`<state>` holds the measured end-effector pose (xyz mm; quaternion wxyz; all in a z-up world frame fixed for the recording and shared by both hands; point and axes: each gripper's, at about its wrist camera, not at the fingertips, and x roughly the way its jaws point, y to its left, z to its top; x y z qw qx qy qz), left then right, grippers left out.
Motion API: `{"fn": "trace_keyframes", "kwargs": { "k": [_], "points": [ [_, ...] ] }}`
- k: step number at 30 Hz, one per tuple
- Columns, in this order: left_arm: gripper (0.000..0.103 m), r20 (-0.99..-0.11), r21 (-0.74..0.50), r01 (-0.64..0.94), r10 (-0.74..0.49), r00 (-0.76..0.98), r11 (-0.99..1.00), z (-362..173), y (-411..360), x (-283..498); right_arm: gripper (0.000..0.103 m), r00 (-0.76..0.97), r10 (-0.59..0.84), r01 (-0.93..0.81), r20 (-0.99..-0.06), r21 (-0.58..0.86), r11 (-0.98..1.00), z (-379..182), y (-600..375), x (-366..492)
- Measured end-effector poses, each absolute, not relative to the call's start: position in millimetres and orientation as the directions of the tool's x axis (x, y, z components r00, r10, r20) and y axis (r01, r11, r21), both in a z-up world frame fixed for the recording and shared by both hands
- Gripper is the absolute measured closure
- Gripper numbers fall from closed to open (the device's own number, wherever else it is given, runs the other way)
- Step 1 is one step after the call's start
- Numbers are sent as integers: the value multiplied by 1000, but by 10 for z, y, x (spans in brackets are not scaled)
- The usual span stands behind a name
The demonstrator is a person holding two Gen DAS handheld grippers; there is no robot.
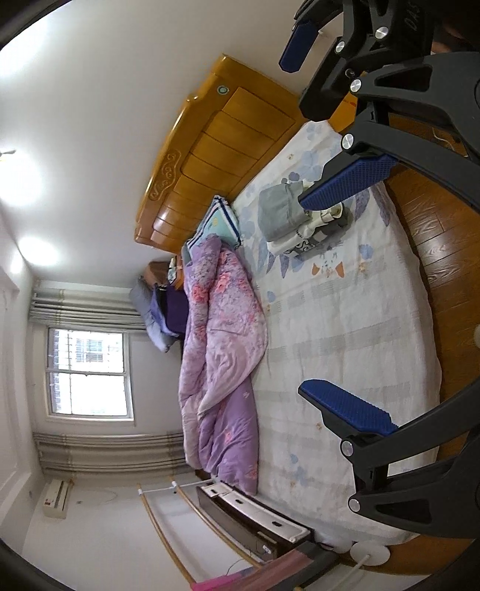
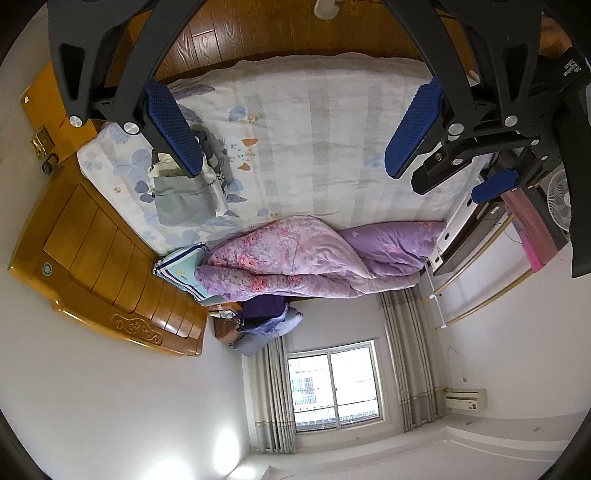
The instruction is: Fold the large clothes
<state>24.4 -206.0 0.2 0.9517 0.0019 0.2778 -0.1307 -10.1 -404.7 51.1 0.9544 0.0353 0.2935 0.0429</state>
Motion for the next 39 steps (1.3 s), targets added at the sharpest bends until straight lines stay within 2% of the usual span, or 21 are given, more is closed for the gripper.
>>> {"fn": "trace_keyframes", "kwargs": {
  "k": [11, 39],
  "points": [
    [9, -498, -62, 232, -231, 836, 971, 89, -1916, -29, 8, 850, 92, -67, -518, 66, 996, 623, -3972, -310],
    [9, -448, -60, 196, -202, 871, 979, 142, -1617, -184, 8, 855, 95, -74, -510, 61, 995, 529, -3911, -293]
  ]
}}
